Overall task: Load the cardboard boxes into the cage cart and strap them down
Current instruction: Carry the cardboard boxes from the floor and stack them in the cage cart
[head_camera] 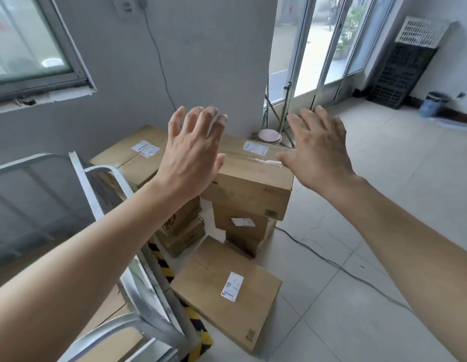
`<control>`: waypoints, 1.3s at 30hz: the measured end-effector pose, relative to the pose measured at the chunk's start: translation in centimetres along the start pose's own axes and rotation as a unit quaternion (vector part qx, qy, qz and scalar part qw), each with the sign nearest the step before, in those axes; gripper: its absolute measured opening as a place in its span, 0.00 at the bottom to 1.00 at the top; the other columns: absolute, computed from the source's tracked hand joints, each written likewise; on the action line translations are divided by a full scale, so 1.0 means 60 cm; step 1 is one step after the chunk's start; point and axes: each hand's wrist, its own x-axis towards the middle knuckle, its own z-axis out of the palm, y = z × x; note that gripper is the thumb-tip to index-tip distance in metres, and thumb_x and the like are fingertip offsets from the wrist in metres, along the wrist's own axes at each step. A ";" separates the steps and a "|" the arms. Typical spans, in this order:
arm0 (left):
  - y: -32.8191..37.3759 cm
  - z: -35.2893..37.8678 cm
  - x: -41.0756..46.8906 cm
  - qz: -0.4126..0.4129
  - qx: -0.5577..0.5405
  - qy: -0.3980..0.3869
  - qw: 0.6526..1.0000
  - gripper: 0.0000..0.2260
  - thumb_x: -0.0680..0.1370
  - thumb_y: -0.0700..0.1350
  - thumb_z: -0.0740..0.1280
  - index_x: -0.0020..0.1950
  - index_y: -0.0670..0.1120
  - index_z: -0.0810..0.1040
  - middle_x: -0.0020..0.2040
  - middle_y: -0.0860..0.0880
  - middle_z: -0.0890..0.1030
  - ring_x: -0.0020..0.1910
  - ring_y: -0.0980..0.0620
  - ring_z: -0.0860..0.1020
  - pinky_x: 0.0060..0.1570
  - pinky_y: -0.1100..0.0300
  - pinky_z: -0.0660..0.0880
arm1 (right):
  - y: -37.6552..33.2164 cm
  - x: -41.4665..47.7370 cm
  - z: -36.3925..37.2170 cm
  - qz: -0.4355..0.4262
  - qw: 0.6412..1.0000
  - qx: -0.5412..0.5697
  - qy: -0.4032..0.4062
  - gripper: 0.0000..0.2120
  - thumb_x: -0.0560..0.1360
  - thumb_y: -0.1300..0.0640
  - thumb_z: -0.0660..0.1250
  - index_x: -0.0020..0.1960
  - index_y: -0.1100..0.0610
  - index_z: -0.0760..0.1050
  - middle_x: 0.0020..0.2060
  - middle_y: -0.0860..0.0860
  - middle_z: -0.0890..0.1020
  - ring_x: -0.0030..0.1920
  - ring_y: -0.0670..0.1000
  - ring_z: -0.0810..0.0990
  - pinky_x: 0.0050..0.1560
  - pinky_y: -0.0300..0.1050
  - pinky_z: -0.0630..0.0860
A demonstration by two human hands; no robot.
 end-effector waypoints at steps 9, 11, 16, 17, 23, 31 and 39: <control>0.014 0.088 0.053 0.013 -0.031 -0.006 0.999 0.28 0.73 0.46 0.72 0.69 0.40 0.69 0.66 0.40 0.71 0.67 0.39 0.68 0.70 0.41 0.56 | 0.027 0.038 0.060 0.007 0.999 0.009 -0.032 0.32 0.73 0.46 0.69 0.72 0.56 0.63 0.72 0.55 0.65 0.75 0.58 0.55 0.74 0.57 0.50; 0.013 0.118 0.054 0.014 -0.038 -0.019 0.999 0.27 0.73 0.47 0.71 0.69 0.40 0.69 0.66 0.40 0.71 0.67 0.40 0.69 0.70 0.41 0.56 | 0.025 0.045 0.092 0.008 0.999 0.014 -0.049 0.32 0.73 0.46 0.69 0.72 0.56 0.63 0.71 0.54 0.66 0.74 0.58 0.57 0.73 0.56 0.51; 0.014 0.198 0.023 0.001 -0.047 -0.096 0.994 0.27 0.74 0.47 0.70 0.70 0.40 0.69 0.66 0.40 0.71 0.66 0.40 0.69 0.70 0.42 0.56 | 0.025 0.040 0.197 0.025 0.992 0.046 -0.115 0.29 0.74 0.45 0.68 0.70 0.57 0.65 0.69 0.55 0.68 0.71 0.57 0.61 0.71 0.55 0.55; 0.014 0.213 0.013 -0.007 -0.050 -0.113 0.992 0.27 0.74 0.47 0.70 0.70 0.40 0.69 0.66 0.40 0.71 0.66 0.40 0.68 0.70 0.42 0.55 | 0.026 0.036 0.219 0.026 0.989 0.055 -0.132 0.28 0.74 0.45 0.68 0.69 0.56 0.66 0.68 0.55 0.69 0.71 0.57 0.61 0.70 0.54 0.56; 0.020 0.347 -0.070 -0.063 -0.070 -0.237 0.967 0.26 0.77 0.51 0.66 0.73 0.43 0.66 0.70 0.43 0.68 0.69 0.44 0.66 0.71 0.48 0.56 | 0.028 -0.009 0.370 0.039 0.963 0.095 -0.251 0.29 0.77 0.45 0.65 0.72 0.56 0.62 0.70 0.54 0.68 0.70 0.56 0.64 0.70 0.53 0.61; 0.006 0.600 -0.186 -0.070 -0.037 -0.393 0.916 0.24 0.79 0.54 0.62 0.72 0.46 0.65 0.69 0.45 0.68 0.68 0.45 0.68 0.69 0.50 0.60 | 0.056 -0.088 0.602 0.132 0.931 0.096 -0.326 0.29 0.77 0.44 0.64 0.72 0.57 0.61 0.69 0.55 0.68 0.68 0.57 0.67 0.66 0.52 0.67; -0.034 0.889 -0.381 -0.101 -0.012 -0.483 0.870 0.28 0.78 0.56 0.64 0.74 0.46 0.62 0.70 0.44 0.66 0.69 0.43 0.66 0.68 0.49 0.62 | 0.032 -0.224 0.921 0.253 0.888 0.115 -0.366 0.32 0.76 0.42 0.64 0.73 0.58 0.59 0.70 0.56 0.66 0.68 0.58 0.66 0.63 0.55 0.70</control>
